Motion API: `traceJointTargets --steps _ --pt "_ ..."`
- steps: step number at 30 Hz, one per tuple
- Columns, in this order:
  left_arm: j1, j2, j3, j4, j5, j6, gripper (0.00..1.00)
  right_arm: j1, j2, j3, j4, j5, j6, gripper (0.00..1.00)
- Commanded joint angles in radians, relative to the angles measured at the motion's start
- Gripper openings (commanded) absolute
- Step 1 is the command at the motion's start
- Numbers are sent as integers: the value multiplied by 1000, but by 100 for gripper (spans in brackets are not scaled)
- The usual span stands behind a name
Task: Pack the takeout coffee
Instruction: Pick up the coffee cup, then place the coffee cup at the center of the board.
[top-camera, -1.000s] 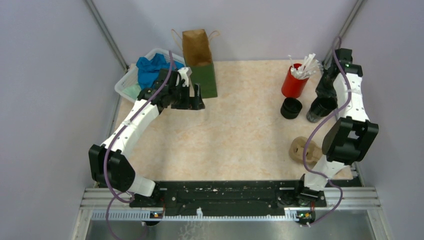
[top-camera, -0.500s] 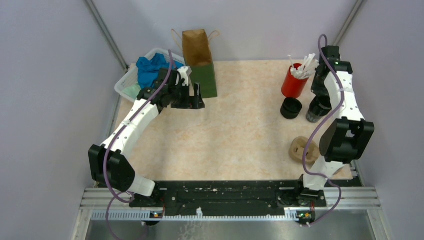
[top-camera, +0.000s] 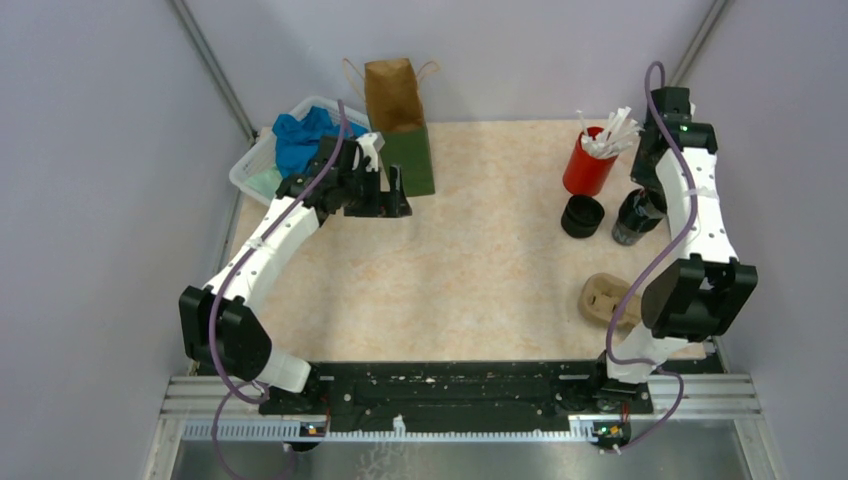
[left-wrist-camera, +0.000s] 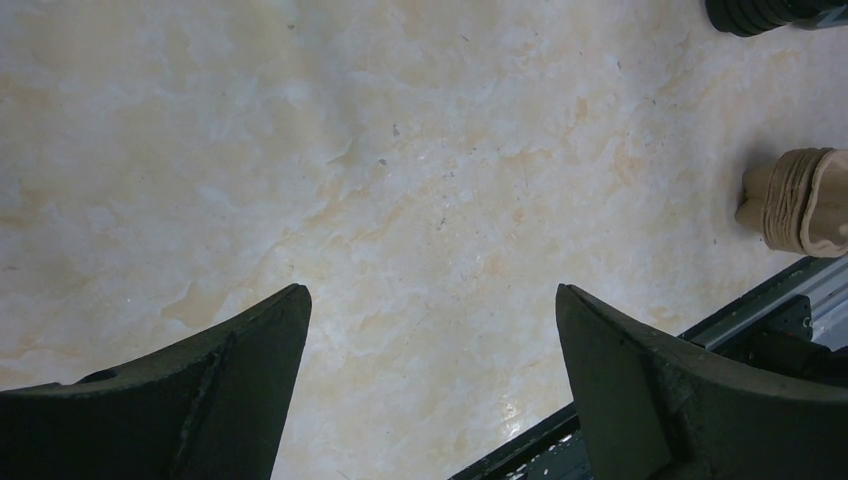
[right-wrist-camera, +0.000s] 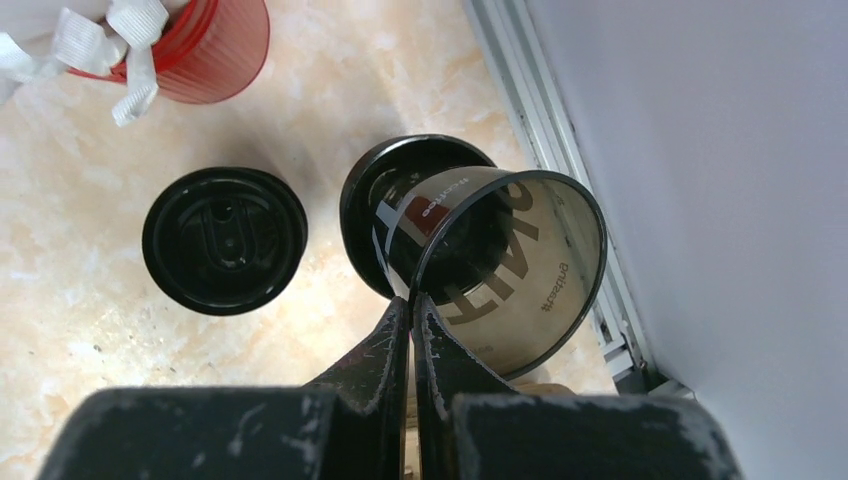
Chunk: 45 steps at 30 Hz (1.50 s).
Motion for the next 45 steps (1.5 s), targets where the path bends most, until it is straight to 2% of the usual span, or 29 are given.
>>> traceJointTargets --steps 1,10,19,24,28,38,45 --pt "-3 0 42 53 25 -7 98 5 -62 58 -2 39 -6 0" --pt "-5 10 64 53 28 -17 98 14 -99 122 -25 72 -9 0" --pt "-5 -35 73 43 36 -60 98 71 -225 104 16 -44 -50 0" --pt "-4 -122 40 7 17 -93 98 298 -252 24 27 -99 -62 0" --pt "-4 -199 13 -58 -33 -99 98 514 -235 -59 45 -70 -33 0" --pt "-2 -349 -36 -161 -80 -127 98 960 -1 -157 85 73 17 0" --pt "-2 -345 -21 -181 -81 -118 98 1063 99 -191 132 96 29 0"
